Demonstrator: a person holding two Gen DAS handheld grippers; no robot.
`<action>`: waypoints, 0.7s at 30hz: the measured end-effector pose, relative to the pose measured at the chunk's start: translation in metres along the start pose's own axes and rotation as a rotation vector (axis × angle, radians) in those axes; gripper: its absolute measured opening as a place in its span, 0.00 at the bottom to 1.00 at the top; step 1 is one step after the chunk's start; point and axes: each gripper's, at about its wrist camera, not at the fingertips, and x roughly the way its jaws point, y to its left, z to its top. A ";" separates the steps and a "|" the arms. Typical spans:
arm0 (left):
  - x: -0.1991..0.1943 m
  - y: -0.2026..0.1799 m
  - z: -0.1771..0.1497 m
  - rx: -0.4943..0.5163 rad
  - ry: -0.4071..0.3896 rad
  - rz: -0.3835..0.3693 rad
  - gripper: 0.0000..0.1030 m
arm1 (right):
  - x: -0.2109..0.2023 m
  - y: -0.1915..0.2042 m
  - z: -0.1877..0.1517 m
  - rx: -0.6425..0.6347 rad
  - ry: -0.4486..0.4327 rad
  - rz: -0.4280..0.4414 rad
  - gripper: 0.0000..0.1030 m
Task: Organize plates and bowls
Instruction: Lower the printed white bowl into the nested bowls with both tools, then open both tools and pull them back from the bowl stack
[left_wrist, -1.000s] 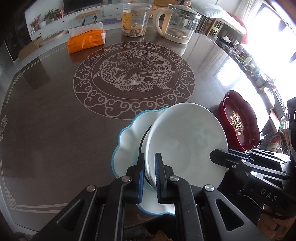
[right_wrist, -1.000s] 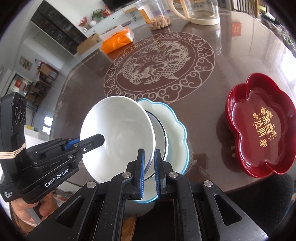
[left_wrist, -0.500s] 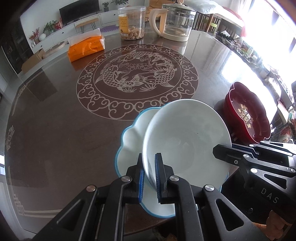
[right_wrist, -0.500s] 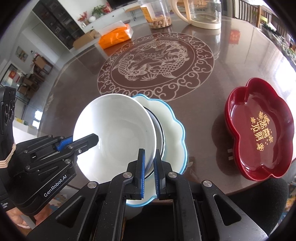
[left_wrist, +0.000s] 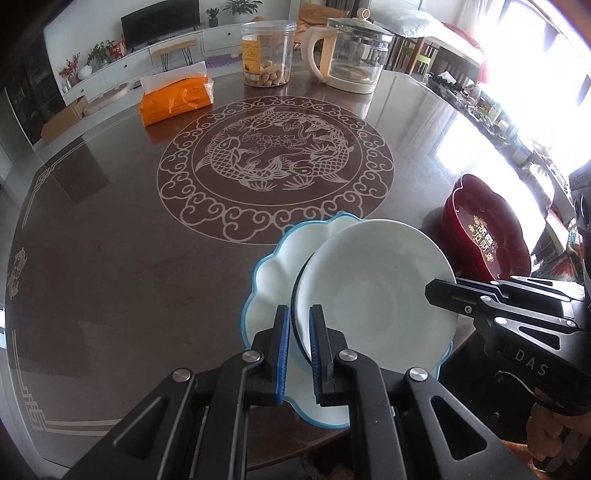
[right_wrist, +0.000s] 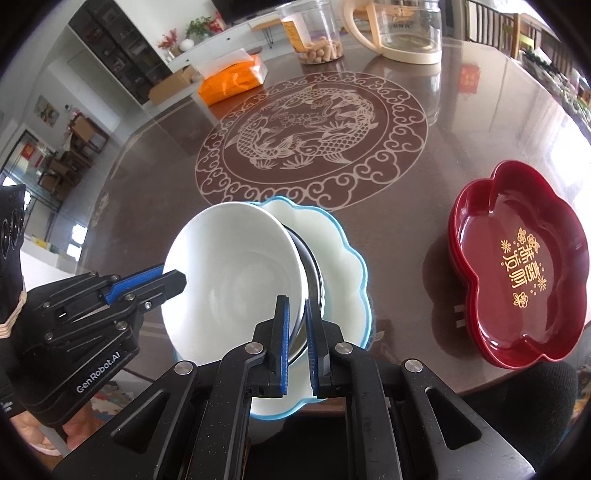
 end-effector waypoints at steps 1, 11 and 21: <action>-0.001 0.001 0.000 -0.001 -0.005 0.003 0.10 | 0.000 0.000 0.000 -0.006 -0.001 -0.005 0.10; -0.007 -0.001 -0.006 0.002 -0.046 0.007 0.10 | 0.002 0.016 -0.005 -0.146 -0.050 -0.101 0.11; -0.022 -0.004 -0.008 -0.028 -0.148 0.106 0.33 | 0.000 0.014 -0.019 -0.205 -0.176 -0.075 0.52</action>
